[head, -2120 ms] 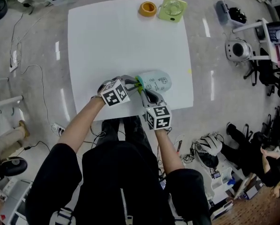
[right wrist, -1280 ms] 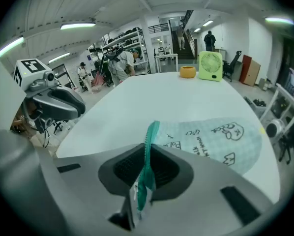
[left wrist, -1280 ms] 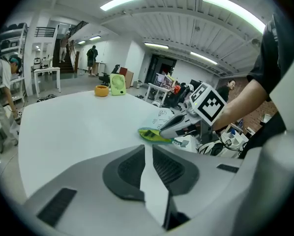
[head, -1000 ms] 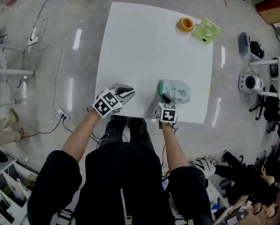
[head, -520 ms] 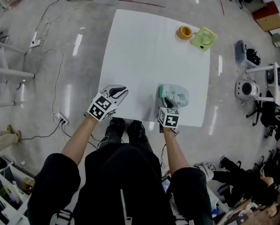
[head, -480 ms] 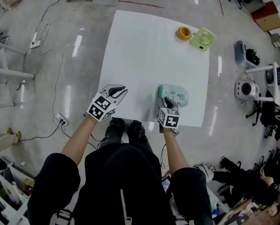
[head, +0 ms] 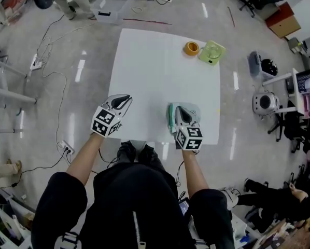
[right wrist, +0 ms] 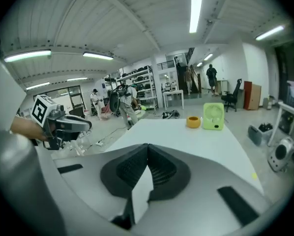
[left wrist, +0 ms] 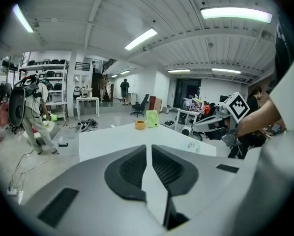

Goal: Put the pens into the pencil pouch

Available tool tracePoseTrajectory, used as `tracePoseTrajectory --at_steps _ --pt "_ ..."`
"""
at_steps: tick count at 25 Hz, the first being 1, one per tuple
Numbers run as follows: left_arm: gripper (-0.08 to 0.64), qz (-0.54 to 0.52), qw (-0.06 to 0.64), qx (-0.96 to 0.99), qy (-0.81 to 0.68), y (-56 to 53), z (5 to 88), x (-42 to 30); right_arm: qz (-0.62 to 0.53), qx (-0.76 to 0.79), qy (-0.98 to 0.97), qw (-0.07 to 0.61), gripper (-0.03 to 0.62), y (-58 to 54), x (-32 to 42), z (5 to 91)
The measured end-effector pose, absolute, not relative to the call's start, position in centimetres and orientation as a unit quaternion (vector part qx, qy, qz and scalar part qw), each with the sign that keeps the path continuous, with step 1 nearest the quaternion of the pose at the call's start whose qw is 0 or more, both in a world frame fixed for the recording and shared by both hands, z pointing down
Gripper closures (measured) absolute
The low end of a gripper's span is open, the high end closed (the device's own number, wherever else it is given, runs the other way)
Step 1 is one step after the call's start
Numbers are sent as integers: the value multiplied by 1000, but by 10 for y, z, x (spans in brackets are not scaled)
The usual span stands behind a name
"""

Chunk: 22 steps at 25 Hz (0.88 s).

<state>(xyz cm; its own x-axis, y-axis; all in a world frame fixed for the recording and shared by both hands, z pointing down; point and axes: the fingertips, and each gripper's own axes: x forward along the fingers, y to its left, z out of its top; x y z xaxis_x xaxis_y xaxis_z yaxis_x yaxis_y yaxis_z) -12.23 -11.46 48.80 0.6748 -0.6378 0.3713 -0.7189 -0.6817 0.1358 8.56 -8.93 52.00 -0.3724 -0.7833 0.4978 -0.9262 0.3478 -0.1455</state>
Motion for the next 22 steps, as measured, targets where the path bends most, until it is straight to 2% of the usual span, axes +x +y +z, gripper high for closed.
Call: tracePoseTrajectory --at_steps 12,22 --pt "511 82 88 912 -391 -130 411 -118 86 543 -826 127 584 -99 84 412" --pt "512 84 96 911 -393 -130 415 -121 80 550 -822 123 584 -99 86 408"
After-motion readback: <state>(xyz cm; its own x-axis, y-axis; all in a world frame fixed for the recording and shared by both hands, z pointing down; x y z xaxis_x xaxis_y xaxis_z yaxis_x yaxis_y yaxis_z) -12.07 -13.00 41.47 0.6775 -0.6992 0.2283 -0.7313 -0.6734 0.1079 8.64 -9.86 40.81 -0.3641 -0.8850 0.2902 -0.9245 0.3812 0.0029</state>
